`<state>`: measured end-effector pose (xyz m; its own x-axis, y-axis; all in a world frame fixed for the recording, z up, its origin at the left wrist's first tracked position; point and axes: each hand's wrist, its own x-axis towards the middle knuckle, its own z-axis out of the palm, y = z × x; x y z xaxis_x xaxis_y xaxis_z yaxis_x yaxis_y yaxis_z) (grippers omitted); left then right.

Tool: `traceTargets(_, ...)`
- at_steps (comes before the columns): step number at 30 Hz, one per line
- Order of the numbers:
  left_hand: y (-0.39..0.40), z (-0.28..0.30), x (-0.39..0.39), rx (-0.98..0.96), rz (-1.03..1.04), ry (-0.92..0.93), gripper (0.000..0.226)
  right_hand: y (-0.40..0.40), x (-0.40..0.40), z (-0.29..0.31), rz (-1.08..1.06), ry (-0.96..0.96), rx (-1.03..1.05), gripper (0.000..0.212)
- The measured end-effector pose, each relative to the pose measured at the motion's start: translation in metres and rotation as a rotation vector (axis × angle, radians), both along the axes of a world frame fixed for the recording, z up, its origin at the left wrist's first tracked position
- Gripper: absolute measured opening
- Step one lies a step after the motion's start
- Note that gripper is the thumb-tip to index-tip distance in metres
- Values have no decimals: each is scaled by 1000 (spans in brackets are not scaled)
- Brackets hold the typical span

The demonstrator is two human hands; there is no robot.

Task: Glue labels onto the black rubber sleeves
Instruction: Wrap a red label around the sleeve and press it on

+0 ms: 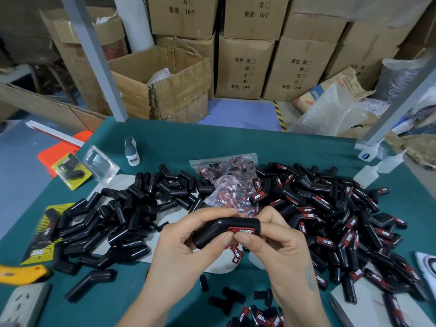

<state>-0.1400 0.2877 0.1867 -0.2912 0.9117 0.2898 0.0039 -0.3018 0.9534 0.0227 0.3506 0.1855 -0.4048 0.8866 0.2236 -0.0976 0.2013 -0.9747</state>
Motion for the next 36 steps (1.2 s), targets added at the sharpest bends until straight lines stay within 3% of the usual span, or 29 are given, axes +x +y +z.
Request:
traceTargets(12, 2, 3, -4, -84, -44, -188, 26, 3, 13, 16, 166, -103, 33, 42)
traceTargets(18, 0, 2, -3, -91, -44, -200, 26, 3, 13, 14, 109, -122, 83, 33)
traceTargets(27, -1, 1, -2, -65, -41, -172, 28, 3, 11, 9, 41, -108, 151, 30)
traceTargets(33, -2, 1, 1, 20, 13, 31, 30, 4, 7, 7, 83, -61, 71, 26)
traceTargets(36, -2, 0, 1, 17, 0, 41, 31, 3, 3, 3, 53, -14, 48, 28)
